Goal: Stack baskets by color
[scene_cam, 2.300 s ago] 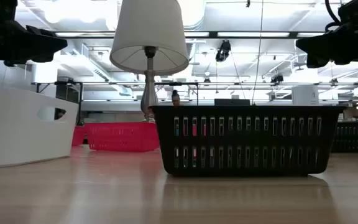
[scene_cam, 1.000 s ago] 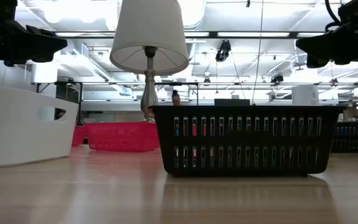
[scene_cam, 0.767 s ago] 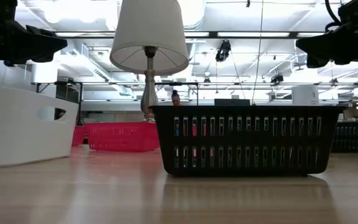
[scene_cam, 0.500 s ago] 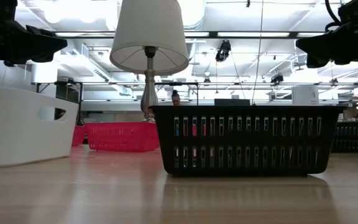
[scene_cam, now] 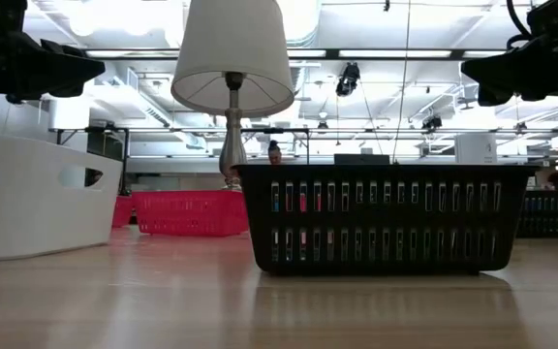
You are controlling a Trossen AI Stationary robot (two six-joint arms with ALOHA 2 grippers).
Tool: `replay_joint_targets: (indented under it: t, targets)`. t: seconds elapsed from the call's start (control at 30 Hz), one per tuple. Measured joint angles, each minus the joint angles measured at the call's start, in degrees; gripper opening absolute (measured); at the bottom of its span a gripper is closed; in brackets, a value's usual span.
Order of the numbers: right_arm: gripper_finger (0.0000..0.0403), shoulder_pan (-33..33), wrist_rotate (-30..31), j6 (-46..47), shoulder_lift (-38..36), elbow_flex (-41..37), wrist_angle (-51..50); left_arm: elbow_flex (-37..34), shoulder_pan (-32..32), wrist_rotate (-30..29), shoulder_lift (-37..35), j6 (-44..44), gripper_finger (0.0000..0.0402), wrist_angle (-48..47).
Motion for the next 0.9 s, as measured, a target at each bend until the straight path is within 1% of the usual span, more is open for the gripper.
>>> replay_joint_targets:
  t: [0.67, 0.77, 0.83, 0.9]
  targets:
    - [0.0009, 0.0, 0.0, 0.0, 0.02, 0.0, -0.02, 0.0, -0.02, -0.03, 0.01, 0.06, 0.0, 0.24]
    - [0.0009, 0.0, 0.0, 0.0, 0.0, 0.0, -0.01, 0.0, -0.02, -0.72, 0.01, 2.45, 0.0, 2.07]
    - [0.0009, 0.02, 0.0, 0.0, 0.0, 0.0, -0.02, 0.0, -0.02, -0.92, 0.07, 7.42, 0.0, 6.03]
    - [0.0009, 0.02, 0.0, -0.01, 0.02, 0.0, -0.01, 0.0, -0.02, 0.26, 0.43, 9.45, 0.0, 11.35]
